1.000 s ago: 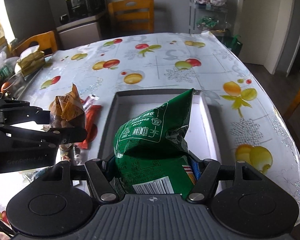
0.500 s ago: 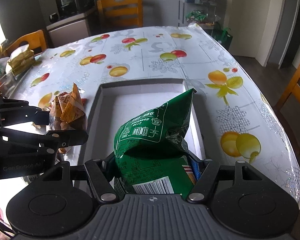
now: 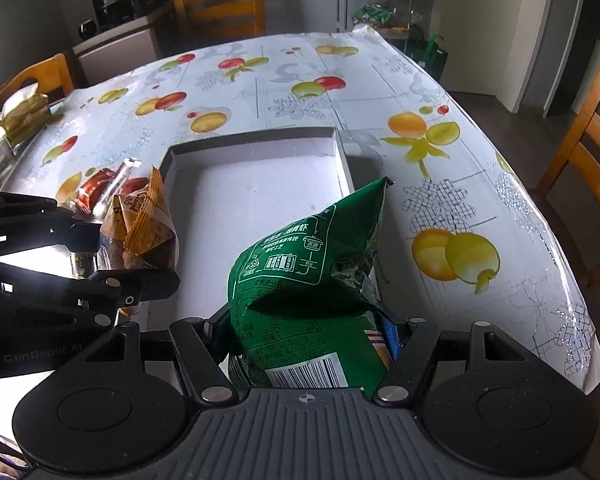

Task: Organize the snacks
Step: 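Carry the peanut bag left and green bag right over the white box, then open the left gripper over the box while right releases the green bag inside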

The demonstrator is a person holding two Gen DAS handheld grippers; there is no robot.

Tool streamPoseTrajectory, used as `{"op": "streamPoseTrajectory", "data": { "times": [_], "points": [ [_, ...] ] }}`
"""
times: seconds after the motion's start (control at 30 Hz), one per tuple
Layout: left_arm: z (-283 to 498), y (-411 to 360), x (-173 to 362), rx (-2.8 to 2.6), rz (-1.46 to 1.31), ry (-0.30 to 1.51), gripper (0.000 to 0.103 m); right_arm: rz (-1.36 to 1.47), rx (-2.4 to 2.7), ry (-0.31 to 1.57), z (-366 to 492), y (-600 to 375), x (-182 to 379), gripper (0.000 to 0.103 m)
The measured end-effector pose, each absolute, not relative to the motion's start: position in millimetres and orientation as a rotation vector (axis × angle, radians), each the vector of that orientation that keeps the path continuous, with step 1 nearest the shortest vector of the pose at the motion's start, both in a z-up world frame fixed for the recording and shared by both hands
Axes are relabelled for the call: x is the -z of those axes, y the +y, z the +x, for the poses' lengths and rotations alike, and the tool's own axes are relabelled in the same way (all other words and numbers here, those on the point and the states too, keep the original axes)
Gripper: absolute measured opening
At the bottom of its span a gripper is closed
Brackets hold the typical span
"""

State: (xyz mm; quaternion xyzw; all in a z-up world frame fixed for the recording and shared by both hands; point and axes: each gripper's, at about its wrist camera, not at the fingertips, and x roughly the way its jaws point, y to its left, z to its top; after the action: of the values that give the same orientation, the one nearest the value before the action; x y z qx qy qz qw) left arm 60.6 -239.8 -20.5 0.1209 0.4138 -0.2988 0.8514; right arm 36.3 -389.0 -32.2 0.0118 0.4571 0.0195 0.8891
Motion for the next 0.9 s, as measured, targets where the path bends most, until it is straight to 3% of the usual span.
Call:
{"op": "streamPoseTrajectory", "data": {
  "times": [0.9],
  "points": [
    [63.8, -250.4, 46.0, 0.625, 0.279, 0.973, 0.041, -0.019, -0.048, 1.021, 38.7, -392.0, 51.5, 0.069]
  ]
}}
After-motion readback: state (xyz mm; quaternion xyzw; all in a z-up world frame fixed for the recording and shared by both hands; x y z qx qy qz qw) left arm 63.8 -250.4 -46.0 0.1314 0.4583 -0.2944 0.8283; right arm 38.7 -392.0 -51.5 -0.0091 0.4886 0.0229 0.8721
